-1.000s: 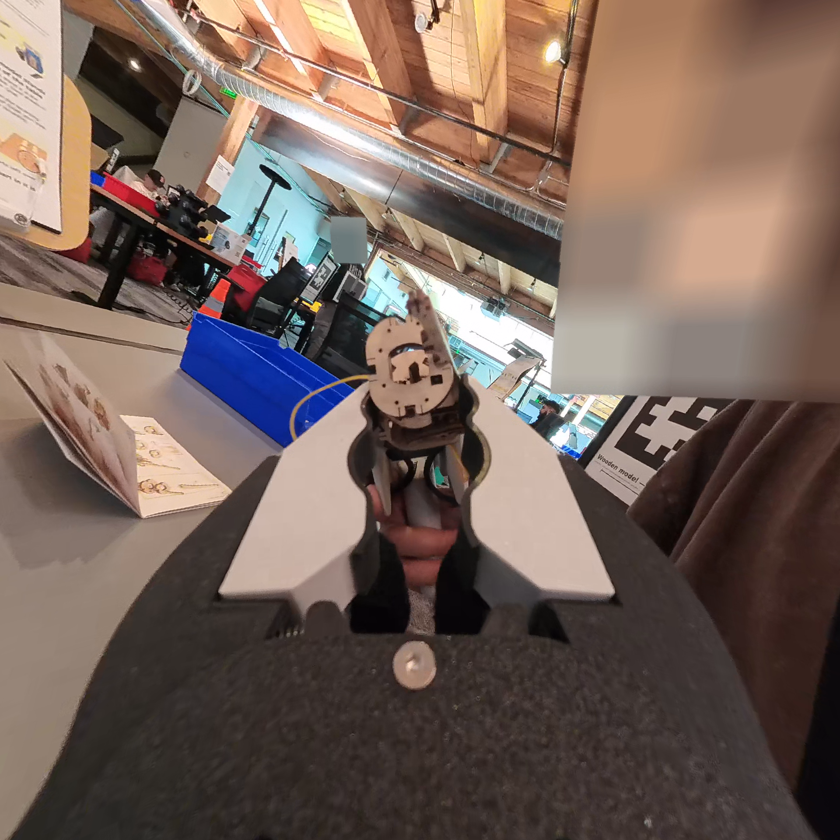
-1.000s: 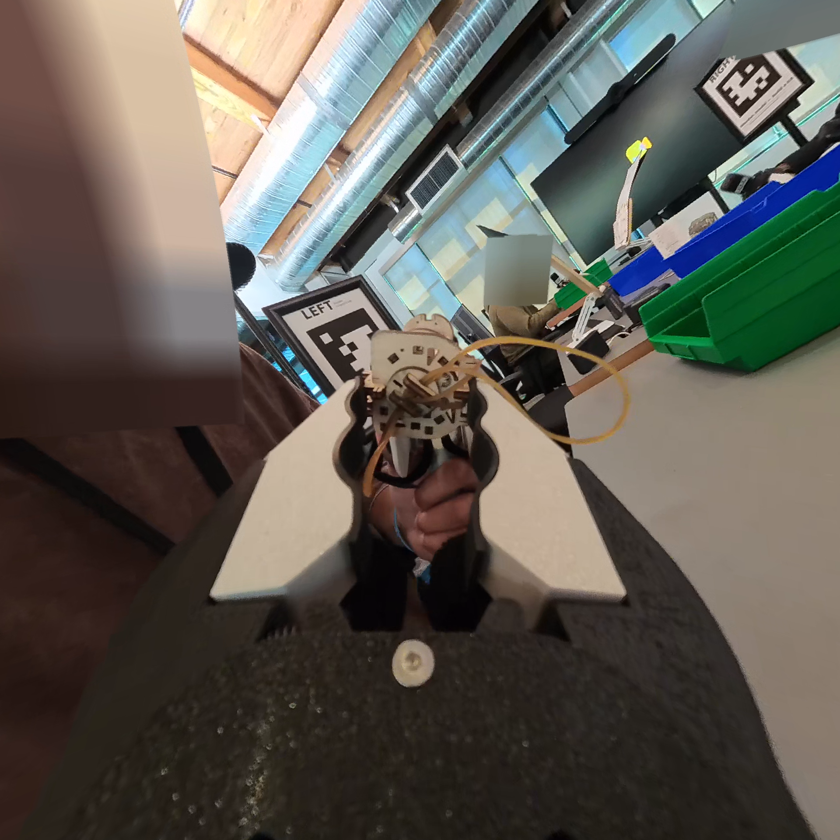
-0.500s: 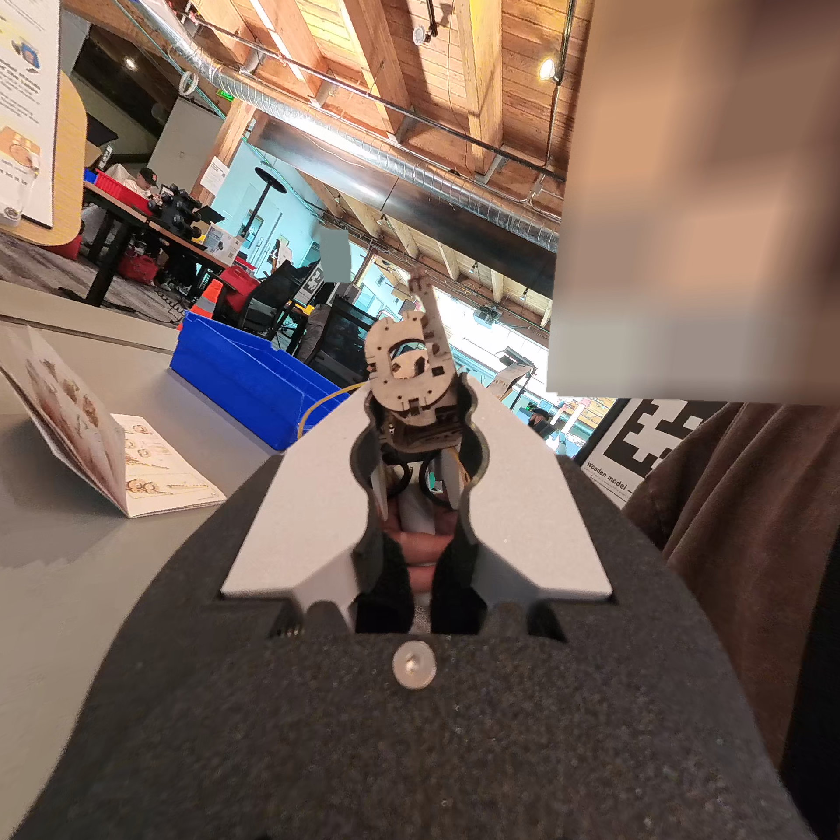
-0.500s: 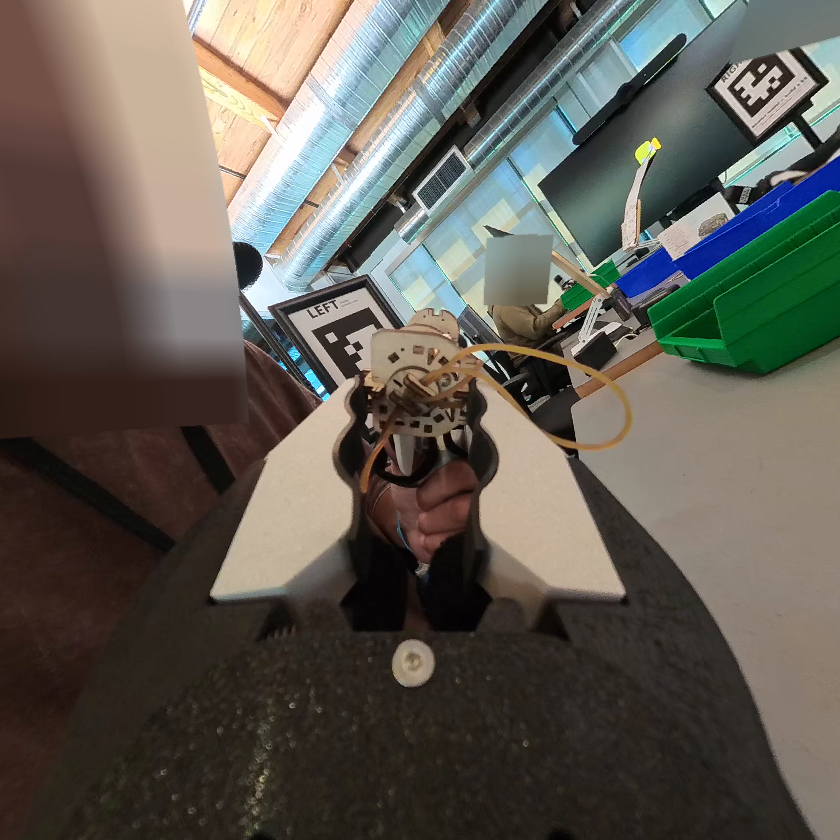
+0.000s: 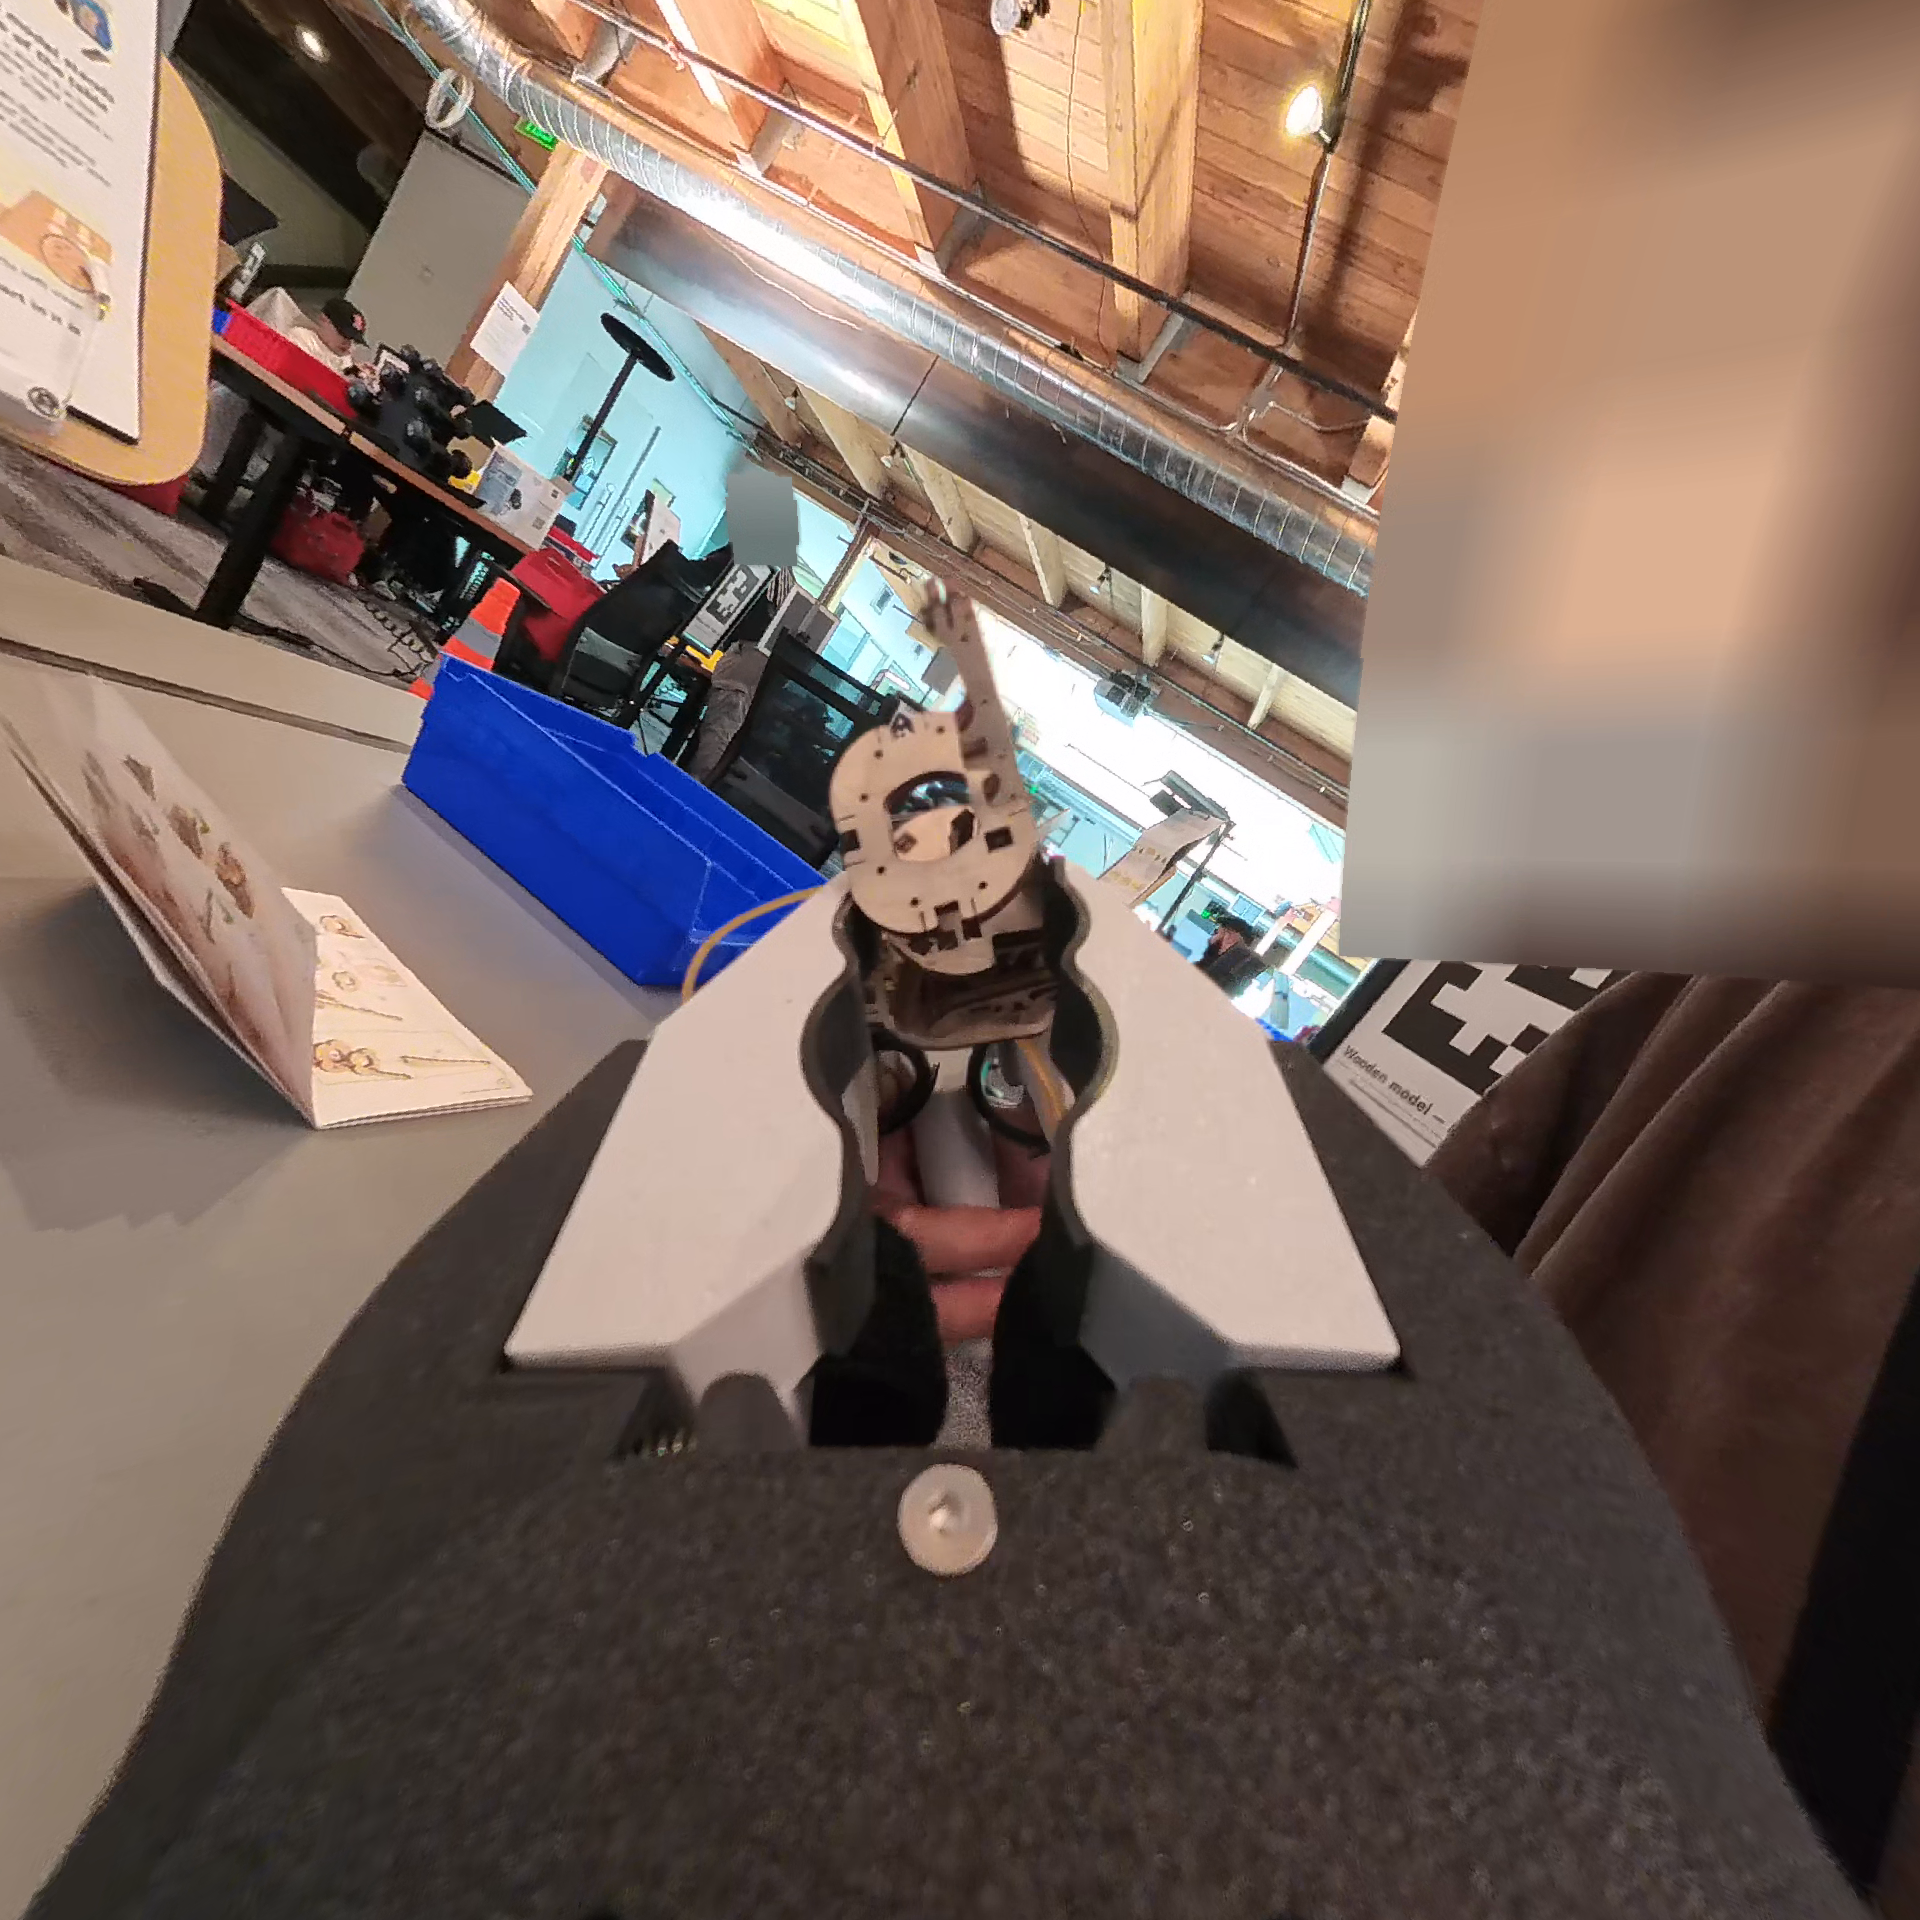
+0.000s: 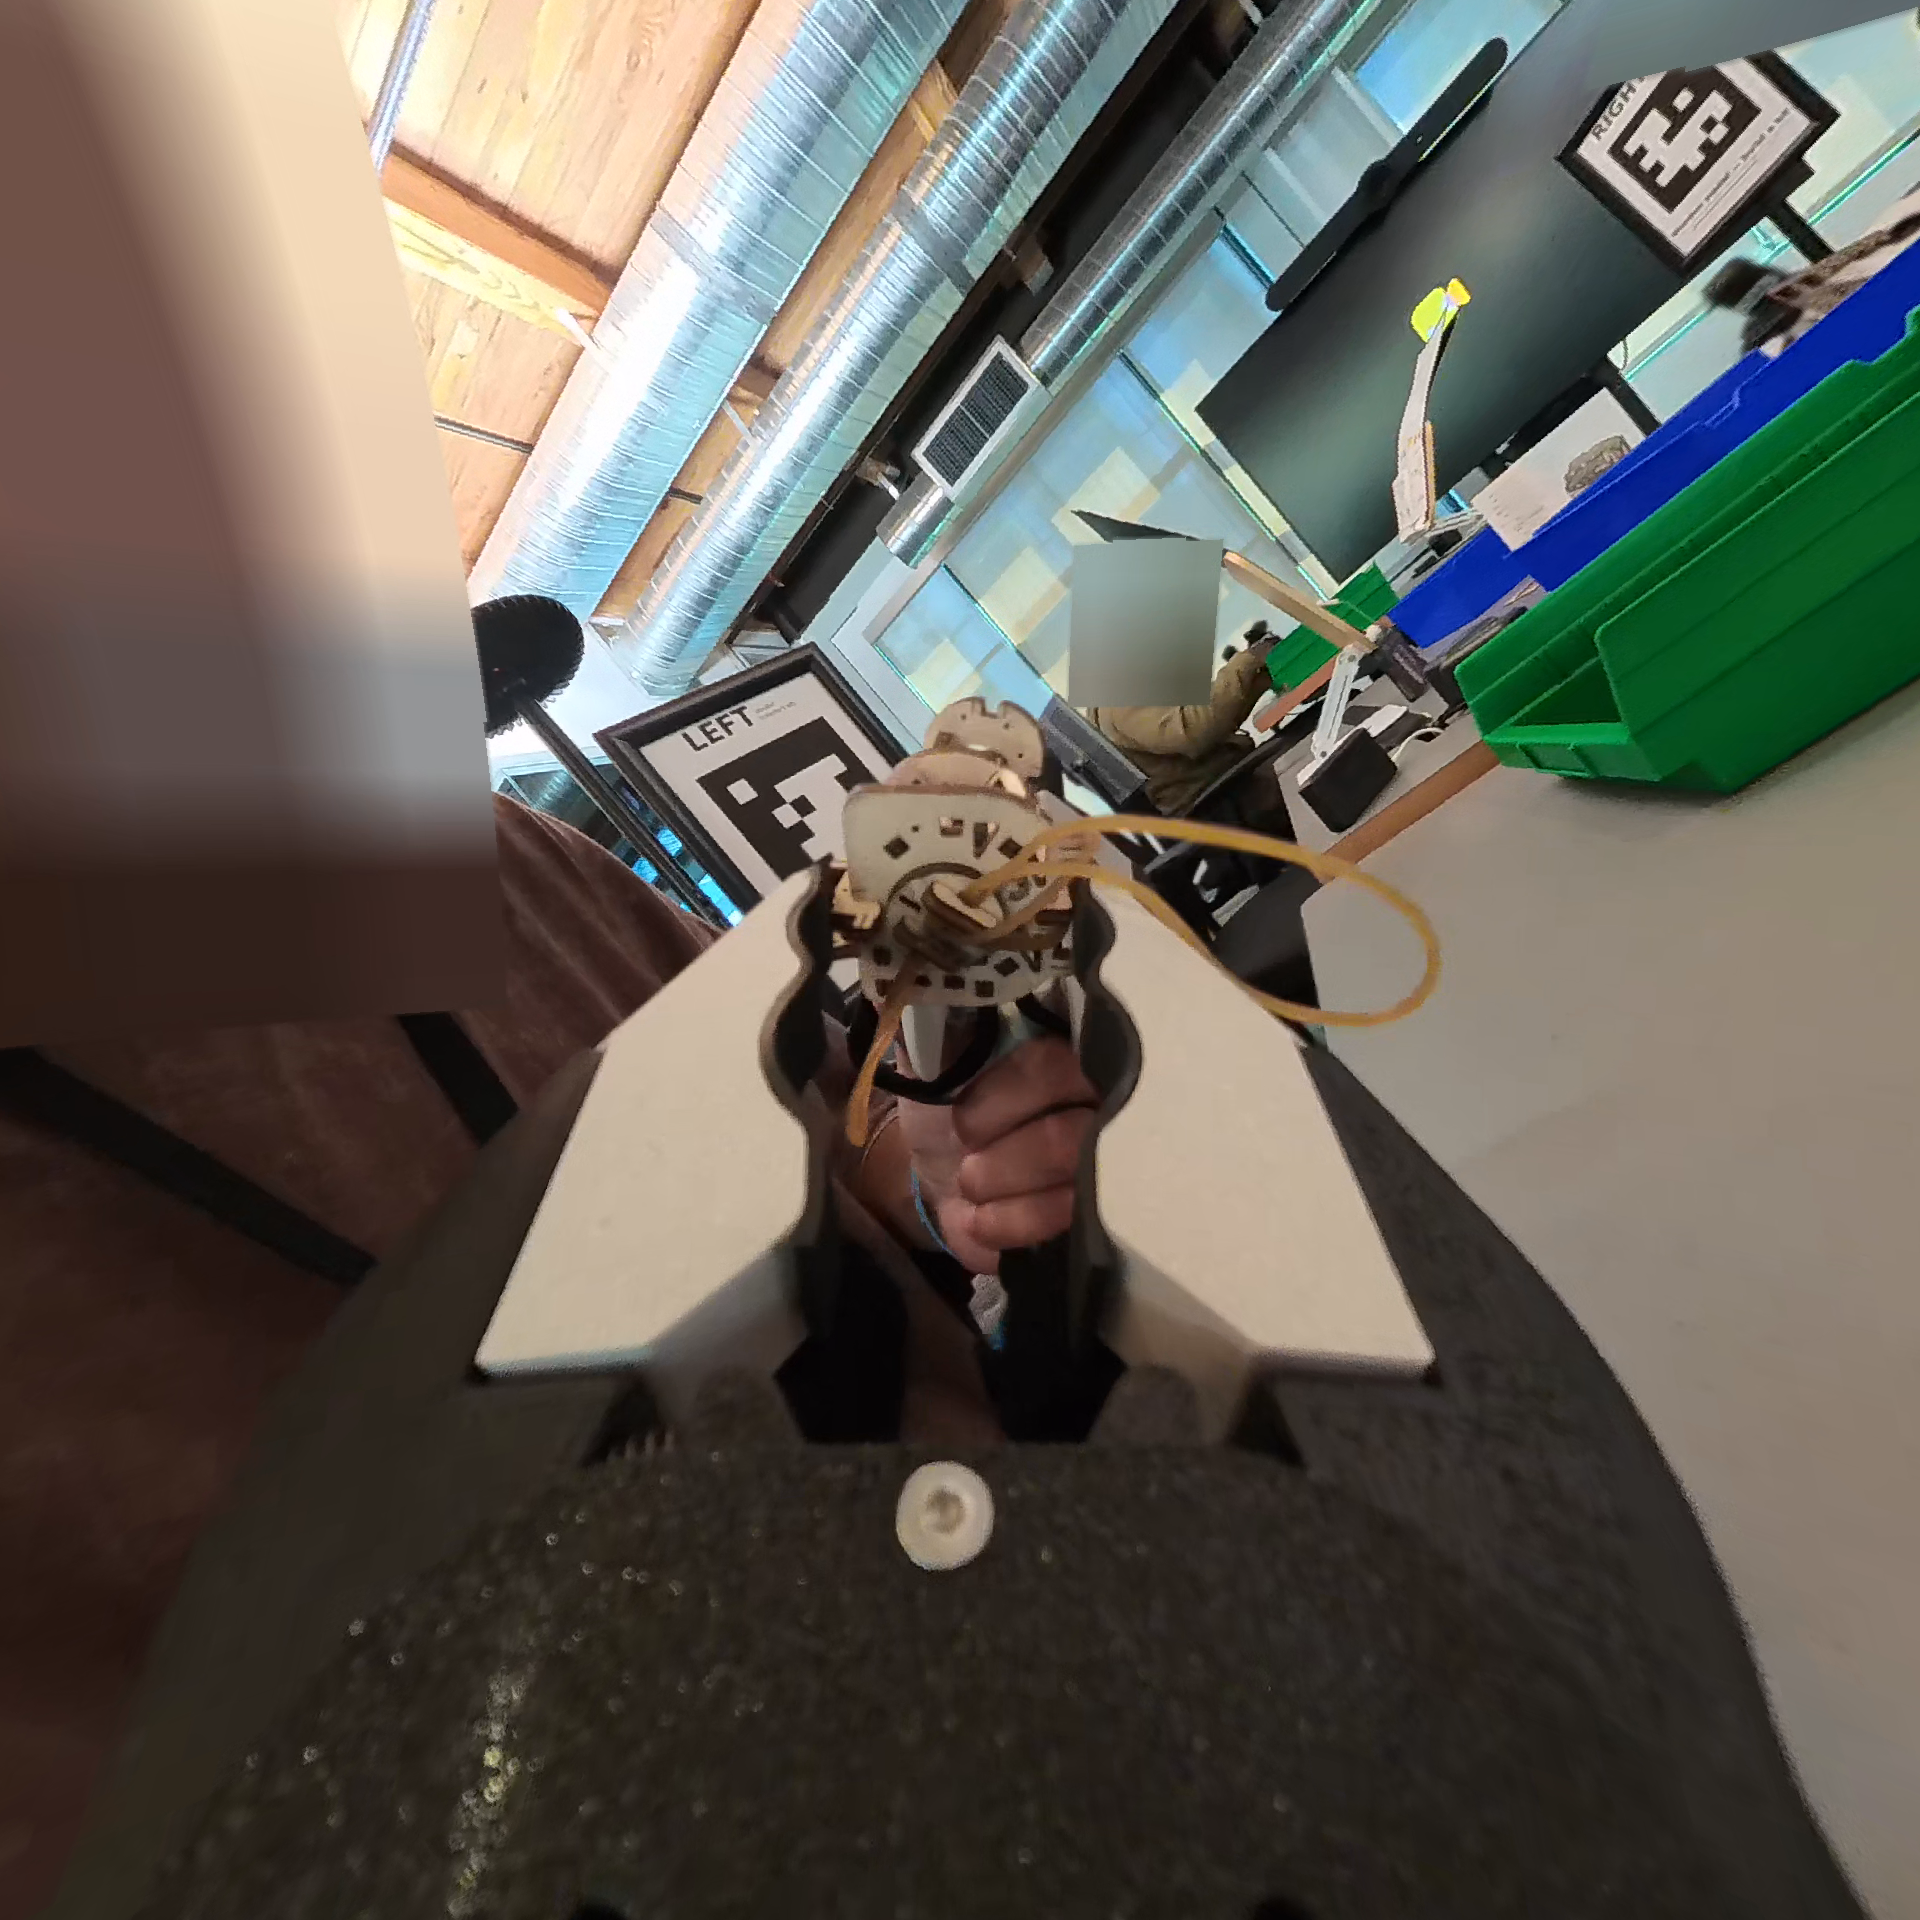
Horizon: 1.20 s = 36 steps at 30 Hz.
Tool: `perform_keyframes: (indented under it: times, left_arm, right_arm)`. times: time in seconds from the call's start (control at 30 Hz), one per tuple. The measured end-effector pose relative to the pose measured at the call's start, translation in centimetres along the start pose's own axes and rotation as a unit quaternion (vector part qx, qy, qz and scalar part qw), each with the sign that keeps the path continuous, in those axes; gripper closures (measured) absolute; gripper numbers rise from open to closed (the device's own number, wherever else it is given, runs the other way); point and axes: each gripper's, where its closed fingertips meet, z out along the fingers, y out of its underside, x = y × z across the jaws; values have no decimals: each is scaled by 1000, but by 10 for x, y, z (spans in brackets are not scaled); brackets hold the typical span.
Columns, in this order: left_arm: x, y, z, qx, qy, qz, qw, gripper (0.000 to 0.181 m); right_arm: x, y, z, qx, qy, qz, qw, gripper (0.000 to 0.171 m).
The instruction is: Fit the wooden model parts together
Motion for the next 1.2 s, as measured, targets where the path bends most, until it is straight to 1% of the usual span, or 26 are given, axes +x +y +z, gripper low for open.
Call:
perform_keyframes:
  times: [0.2, 0.47, 0.63, 0.73, 0.8, 0.97, 1.07, 1.2]
  left_arm:
    - [3, 0, 0, 1, 7, 0, 1000, 152]
    - [4, -1, 0, 3, 12, -4, 1000, 152]
    - [1, -2, 2, 9, 2, -3, 1000, 152]
    - [-2, 0, 2, -8, 0, -6, 1000, 150]
    - [-3, 0, 0, -4, -4, -3, 1000, 150]
    - [-5, 1, 0, -8, -17, 10, 1000, 150]
    - [-6, 1, -1, -3, -15, -6, 1000, 150]
    - [-5, 2, 0, -6, -8, -21, 1000, 142]
  right_arm:
    - [-3, 2, 0, -22, 5, -16, 1000, 127]
    - [-4, 2, 1, -24, 8, -17, 1000, 127]
    - [-1, -1, 0, -8, 5, 2, 1000, 127]
    - [5, -2, -3, 7, 3, 23, 1000, 127]
    - [5, -1, -2, 13, -4, 36, 999, 127]
    - [7, 1, -1, 2, 6, 30, 1000, 127]
    - [8, 3, -1, -8, 13, 23, 1000, 127]
    - [11, 2, -4, -4, 14, 41, 999, 127]
